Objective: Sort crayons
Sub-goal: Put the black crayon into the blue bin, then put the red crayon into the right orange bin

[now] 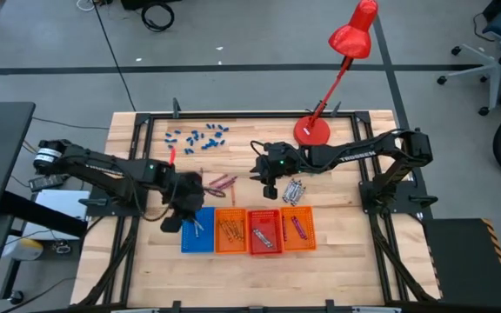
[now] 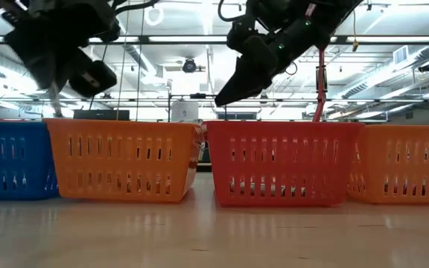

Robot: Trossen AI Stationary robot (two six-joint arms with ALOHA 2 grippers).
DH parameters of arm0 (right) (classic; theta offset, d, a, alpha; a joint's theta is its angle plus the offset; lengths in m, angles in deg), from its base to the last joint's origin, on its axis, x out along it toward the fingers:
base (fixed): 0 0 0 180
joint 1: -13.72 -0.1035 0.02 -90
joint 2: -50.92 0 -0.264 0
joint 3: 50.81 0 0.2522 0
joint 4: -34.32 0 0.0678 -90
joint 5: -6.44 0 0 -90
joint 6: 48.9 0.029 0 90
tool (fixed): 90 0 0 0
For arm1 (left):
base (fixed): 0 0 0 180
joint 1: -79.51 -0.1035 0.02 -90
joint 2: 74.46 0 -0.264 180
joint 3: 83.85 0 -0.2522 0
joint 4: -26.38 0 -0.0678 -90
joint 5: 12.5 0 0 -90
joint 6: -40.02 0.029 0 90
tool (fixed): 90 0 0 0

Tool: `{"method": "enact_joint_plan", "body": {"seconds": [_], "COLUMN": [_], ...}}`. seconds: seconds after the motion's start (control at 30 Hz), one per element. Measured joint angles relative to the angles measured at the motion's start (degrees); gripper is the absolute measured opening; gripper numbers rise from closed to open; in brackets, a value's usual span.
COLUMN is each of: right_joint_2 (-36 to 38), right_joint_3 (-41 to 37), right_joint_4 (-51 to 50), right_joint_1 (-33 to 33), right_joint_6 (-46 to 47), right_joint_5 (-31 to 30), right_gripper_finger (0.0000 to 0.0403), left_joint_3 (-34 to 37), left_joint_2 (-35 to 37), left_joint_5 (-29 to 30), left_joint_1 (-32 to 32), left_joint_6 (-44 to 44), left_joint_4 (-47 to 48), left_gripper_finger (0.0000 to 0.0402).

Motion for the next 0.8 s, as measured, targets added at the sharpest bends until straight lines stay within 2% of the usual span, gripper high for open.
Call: {"method": "enact_joint_plan", "body": {"seconds": [0.17,0.27,0.6,0.7,0.8], "right_joint_2": [-0.04,-0.04,-0.04,-0.04,-0.04], "right_joint_3": [-0.2,-0.22,-0.2,-0.2,-0.21], "right_joint_4": [0.6,0.73,0.69,0.83,0.97], "right_joint_1": [-0.06,-0.06,-0.08,-0.08,-0.08], "right_joint_6": [0.01,0.01,0.01,0.01,0.01], "right_joint_5": [0.02,0.02,0.46,0.44,0.46], "right_gripper_finger": [0.0107,0.0107,0.0107,0.0107,0.0107], "left_joint_3": [2.74,2.79,2.79,2.24,2.07], "left_joint_2": [-1.23,-1.07,-1.12,-0.92,-0.9], "left_joint_5": [0.33,4.23,4.64,10.5,20.9], "left_joint_1": [2.8,3.82,4.31,3.36,2.2], "left_joint_6": [0.0,-0.74,-0.53,2.61,4.35], "left_joint_4": [-5.81,-7.99,-7.59,-6.87,-6.76], "left_gripper_finger": [0.0048,0.0052,0.0144,0.0153,0.0155]}}
